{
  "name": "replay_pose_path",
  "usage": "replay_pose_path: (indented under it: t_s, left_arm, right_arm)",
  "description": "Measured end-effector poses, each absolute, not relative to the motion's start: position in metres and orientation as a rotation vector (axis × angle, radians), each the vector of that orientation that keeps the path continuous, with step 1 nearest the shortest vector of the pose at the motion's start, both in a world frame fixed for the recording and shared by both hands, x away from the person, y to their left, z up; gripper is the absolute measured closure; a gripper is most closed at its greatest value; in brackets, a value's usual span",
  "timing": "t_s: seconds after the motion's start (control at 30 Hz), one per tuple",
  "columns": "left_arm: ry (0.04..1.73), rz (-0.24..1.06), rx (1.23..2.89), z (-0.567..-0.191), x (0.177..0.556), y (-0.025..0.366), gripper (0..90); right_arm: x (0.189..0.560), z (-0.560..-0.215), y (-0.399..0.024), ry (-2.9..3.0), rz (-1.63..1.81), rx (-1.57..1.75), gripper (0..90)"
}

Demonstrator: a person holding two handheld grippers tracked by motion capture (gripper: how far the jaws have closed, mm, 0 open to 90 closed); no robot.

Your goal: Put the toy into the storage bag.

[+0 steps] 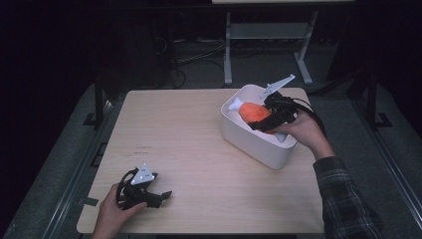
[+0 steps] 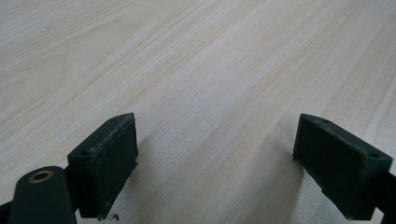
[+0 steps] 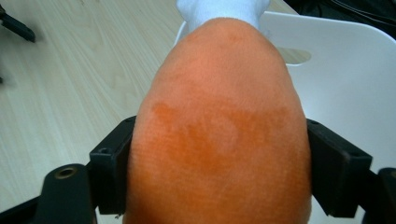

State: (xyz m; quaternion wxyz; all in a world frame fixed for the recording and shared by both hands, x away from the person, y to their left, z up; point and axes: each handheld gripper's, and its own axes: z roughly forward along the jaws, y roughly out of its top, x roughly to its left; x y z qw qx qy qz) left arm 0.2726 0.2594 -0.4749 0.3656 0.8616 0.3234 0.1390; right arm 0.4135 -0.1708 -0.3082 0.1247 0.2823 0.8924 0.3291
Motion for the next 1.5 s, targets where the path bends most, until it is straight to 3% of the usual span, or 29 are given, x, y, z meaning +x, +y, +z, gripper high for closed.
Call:
replay_pose_path:
  t_s: [0.83,1.5]
  left_arm:
    - [0.831,0.356,2.216,-0.475,0.273,0.259,12.8]
    - [0.833,0.357,2.212,-0.475,0.273,0.259,12.8]
  right_arm:
    - [0.422,-0.315,-0.168,2.608,0.982,0.873,14.6]
    - [0.391,-0.310,-0.164,2.595,1.084,0.841,14.1]
